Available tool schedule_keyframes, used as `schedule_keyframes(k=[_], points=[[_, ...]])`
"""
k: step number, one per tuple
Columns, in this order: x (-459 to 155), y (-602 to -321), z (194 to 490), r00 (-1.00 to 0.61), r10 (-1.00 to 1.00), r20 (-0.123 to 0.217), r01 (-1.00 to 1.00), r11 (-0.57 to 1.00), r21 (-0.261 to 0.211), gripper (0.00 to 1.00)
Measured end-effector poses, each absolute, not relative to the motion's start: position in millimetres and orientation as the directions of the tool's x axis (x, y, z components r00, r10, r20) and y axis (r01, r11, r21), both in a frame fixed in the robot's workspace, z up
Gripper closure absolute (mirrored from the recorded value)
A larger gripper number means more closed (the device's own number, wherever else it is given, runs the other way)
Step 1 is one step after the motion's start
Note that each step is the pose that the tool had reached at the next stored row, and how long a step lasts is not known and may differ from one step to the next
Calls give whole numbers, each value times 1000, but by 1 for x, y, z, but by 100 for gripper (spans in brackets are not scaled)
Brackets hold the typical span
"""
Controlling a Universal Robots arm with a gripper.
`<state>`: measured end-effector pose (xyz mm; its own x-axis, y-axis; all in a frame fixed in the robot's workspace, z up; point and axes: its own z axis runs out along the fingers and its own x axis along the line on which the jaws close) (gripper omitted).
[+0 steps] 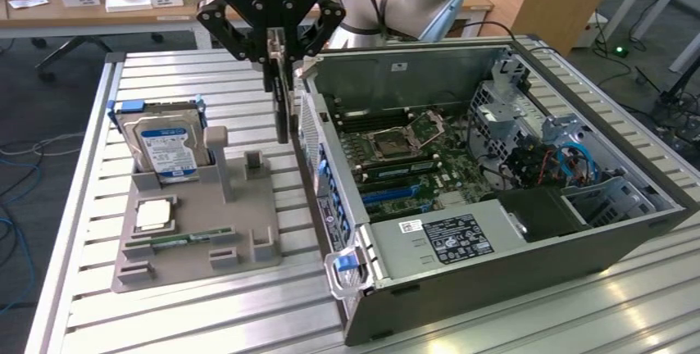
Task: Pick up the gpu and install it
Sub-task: 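Pick up the gpu and move the gpu toward the slot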
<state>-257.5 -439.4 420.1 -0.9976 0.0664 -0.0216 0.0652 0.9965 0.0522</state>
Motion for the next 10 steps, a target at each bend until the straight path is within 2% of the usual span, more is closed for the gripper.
schedule_keyframes(k=[10], points=[[-227,-439,420,-998,66,-20,65,997,52,74]])
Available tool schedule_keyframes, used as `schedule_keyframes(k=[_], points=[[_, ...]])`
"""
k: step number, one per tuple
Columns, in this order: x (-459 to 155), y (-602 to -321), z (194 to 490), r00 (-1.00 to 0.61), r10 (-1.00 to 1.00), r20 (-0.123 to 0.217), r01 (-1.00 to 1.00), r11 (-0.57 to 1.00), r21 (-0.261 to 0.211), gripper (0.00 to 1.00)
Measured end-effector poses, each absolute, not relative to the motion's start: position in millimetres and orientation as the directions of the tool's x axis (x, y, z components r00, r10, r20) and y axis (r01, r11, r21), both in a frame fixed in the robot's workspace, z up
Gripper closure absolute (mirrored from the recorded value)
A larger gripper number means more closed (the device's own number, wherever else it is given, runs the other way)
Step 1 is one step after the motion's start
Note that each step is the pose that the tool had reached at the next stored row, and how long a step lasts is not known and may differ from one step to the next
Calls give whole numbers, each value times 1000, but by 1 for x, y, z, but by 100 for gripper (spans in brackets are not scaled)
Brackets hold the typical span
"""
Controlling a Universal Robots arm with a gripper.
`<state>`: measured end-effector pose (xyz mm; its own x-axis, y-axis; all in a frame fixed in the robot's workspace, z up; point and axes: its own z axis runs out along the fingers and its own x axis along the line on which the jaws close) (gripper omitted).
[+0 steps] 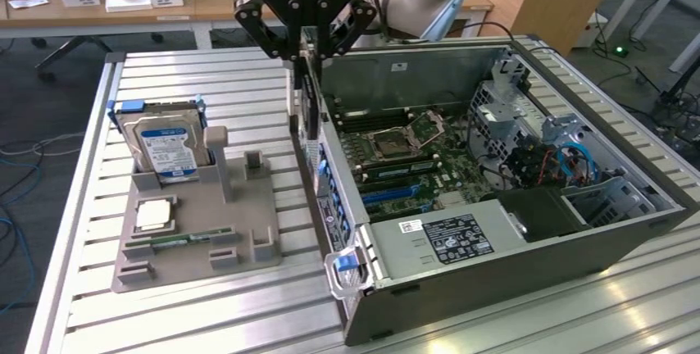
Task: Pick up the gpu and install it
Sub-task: 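Pick up the gpu and move the gpu toward the slot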
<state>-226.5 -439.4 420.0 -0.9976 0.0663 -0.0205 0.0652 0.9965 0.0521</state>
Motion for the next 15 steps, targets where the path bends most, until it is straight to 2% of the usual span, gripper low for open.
schedule_keyframes(k=[15], points=[[-183,-439,420,-998,66,-20,65,997,52,74]])
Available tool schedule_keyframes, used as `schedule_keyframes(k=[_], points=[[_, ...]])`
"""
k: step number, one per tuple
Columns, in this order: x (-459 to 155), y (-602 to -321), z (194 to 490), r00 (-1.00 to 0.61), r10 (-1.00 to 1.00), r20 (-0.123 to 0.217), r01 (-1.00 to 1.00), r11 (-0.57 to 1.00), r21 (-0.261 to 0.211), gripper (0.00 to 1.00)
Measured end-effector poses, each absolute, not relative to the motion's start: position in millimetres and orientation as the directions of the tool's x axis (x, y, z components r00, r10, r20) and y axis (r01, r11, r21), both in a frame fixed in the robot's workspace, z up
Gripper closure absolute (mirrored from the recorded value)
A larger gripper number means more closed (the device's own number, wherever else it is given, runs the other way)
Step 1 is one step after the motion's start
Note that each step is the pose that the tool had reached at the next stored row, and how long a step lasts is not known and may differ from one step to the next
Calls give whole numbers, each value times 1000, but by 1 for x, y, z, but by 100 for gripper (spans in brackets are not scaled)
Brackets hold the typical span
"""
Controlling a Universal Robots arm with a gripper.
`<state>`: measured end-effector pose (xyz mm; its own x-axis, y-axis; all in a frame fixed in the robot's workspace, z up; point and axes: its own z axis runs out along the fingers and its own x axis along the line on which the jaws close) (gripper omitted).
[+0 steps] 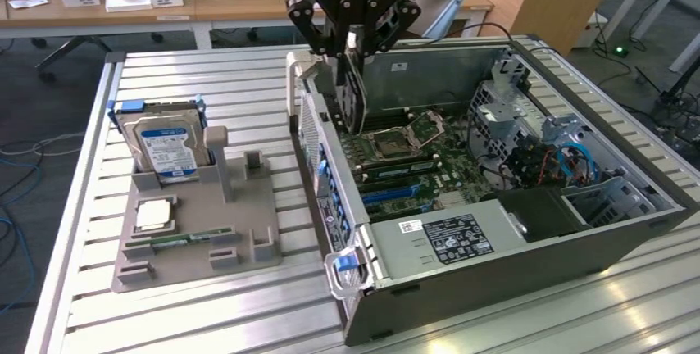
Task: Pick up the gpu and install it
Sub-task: 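Pick up the gpu and move the gpu toward the slot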
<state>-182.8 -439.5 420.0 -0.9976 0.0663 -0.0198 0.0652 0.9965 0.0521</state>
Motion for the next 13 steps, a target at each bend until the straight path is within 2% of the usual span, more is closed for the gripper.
schedule_keyframes(k=[13], points=[[-161,-439,420,-998,66,-20,65,997,52,74]])
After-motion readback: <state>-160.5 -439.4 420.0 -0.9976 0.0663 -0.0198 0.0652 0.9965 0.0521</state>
